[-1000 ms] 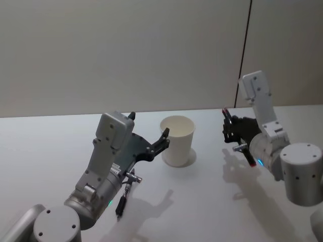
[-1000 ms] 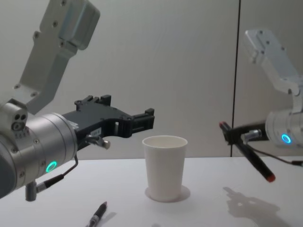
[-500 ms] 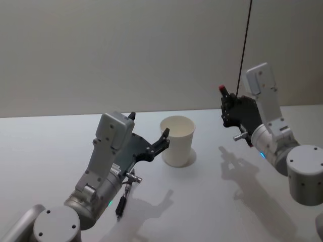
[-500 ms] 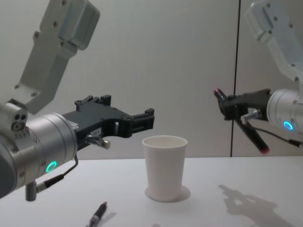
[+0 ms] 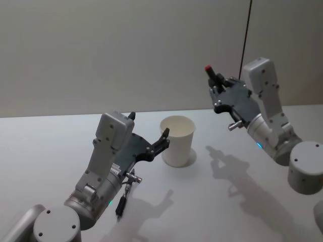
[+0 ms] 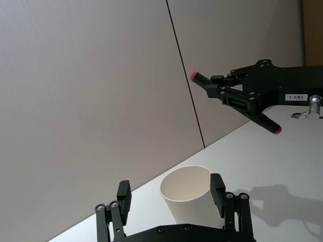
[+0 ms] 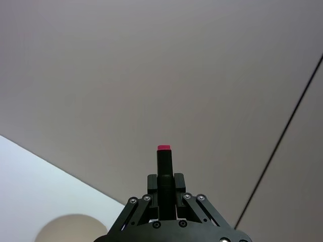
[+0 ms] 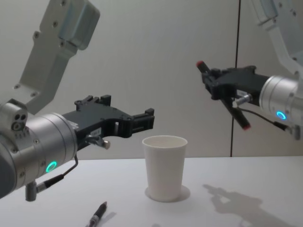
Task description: Place the pen into the pen holder.
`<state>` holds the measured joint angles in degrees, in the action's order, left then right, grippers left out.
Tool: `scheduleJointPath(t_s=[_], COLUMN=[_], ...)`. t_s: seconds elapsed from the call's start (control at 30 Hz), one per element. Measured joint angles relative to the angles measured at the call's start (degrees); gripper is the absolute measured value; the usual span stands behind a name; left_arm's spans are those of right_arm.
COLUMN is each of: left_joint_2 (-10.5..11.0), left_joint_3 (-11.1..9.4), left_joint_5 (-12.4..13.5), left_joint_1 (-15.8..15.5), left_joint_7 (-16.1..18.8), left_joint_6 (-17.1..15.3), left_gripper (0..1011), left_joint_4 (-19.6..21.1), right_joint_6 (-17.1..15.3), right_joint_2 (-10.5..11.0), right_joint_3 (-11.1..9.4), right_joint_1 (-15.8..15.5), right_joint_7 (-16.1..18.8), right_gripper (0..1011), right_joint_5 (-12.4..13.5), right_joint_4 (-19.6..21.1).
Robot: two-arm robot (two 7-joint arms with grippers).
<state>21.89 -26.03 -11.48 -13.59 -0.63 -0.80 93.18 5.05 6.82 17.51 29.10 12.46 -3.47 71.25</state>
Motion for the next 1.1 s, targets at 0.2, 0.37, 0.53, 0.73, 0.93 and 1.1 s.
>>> scheduleJointPath(t_s=[0.2,0.37,0.53,0.73,0.93,1.1], left_joint_2=[0.0,0.0,0.0,0.0,0.0,0.0], left_joint_3=[0.0,0.0,0.0,0.0,0.0,0.0], left_joint_5=[0.0,0.0,0.0,0.0,0.0,0.0], left_joint_1=[0.0,0.0,0.0,0.0,0.0,0.0], left_joint_7=[0.0,0.0,0.0,0.0,0.0,0.0], left_joint_6=[0.0,0.0,0.0,0.0,0.0,0.0], left_gripper=[1003,1003,1003,1003,1003,1003], left_joint_4=[0.0,0.0,0.0,0.0,0.0,0.0], right_joint_6=[6.7,11.4,14.0,15.7,16.4,16.9], right_joint_2=[-0.8,-1.8,-2.7,-3.6,-4.3,-5.1], right_joint_3=[0.1,0.8,1.5,2.4,3.1,3.7], right_joint_1=[2.3,4.2,5.4,6.5,7.4,8.4], right_joint_7=[3.9,6.6,8.1,9.2,9.4,8.8], right_gripper=[172,172,172,172,172,172], right_joint_5=[1.0,1.7,1.9,1.9,1.4,0.9], right_joint_4=[-4.3,-7.9,-10.3,-12.6,-14.2,-16.2])
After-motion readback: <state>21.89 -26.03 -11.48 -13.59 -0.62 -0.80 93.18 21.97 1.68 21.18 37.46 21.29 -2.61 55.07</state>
